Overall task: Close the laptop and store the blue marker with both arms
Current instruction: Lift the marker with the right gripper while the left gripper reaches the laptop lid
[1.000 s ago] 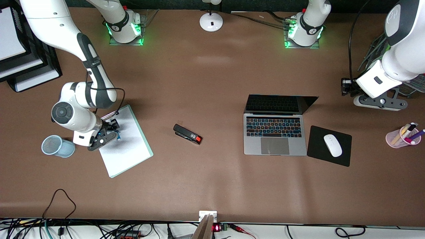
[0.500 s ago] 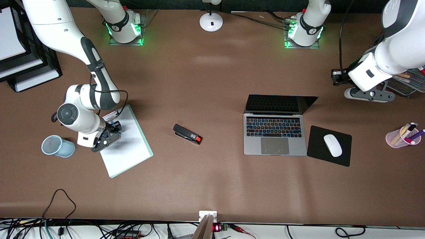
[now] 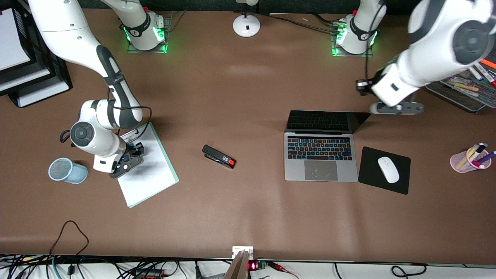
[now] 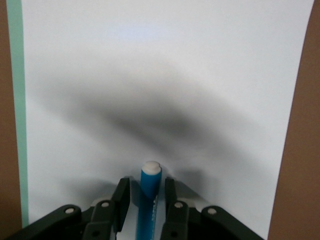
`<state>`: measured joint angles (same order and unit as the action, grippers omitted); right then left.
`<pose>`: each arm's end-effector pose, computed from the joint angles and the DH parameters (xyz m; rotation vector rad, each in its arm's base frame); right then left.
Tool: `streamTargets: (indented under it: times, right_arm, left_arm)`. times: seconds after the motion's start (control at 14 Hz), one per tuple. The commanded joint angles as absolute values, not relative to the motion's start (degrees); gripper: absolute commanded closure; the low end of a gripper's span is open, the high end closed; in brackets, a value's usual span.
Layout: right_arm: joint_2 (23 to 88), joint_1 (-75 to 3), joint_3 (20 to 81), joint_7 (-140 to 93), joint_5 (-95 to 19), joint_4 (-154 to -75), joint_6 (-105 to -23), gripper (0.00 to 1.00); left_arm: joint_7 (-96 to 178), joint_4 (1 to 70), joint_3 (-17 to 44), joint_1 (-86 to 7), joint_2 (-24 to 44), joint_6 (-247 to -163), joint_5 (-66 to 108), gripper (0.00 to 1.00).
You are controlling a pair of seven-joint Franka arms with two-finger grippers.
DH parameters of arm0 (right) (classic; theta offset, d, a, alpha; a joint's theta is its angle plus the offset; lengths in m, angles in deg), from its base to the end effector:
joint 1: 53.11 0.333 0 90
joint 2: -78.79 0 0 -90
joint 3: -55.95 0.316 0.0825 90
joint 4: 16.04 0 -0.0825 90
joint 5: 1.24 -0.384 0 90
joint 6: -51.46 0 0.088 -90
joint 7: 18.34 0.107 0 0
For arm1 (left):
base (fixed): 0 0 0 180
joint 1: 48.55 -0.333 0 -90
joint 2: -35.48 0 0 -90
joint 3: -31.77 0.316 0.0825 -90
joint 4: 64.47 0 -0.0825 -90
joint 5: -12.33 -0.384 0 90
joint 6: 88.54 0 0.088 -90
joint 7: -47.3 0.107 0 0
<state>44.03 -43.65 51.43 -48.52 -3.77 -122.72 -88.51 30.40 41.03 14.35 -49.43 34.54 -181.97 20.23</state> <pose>0.6347 0.0574 0.1886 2.9935 0.9134 -0.0414 0.5150 -0.1666 0.4954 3.0461 0.0452 -0.3938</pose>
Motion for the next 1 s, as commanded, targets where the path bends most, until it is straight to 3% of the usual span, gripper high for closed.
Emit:
streamTargets:
  times: [0.0, 0.14, 0.43, 0.57, 0.93]
  right_arm:
    - [42.85, -43.71, 51.55, -49.54, -5.19, -120.8, -88.64, 0.78]
    - [42.85, -43.71, 51.55, -49.63, -5.1, -120.71, -88.64, 0.99]
    - [43.72, -44.06, 51.55, -49.98, -5.19, -119.4, -87.41, 1.0]
    - [45.04, -44.15, 51.47, -50.16, -5.19, -116.69, -82.16, 1.0]
    - [48.11, -46.34, 51.47, -56.47, -5.28, -107.53, -68.95, 1.0]
  left_arm:
    - [29.2, 55.64, 10.07, -50.22, 43.11, -192.3, 21.56, 1.0]
    - [29.2, 61.71, 8.05, -50.22, 45.05, -197.41, 21.56, 1.0]
    - [29.29, 71.22, 5.14, -50.4, 44.71, -213.56, 21.47, 1.0]
    - [29.37, 73.86, 5.05, -50.4, 41.82, -223.31, 21.38, 1.0]
    - [30.17, 73.17, 5.4, -51.98, 33.91, -239.78, 20.59, 1.0]
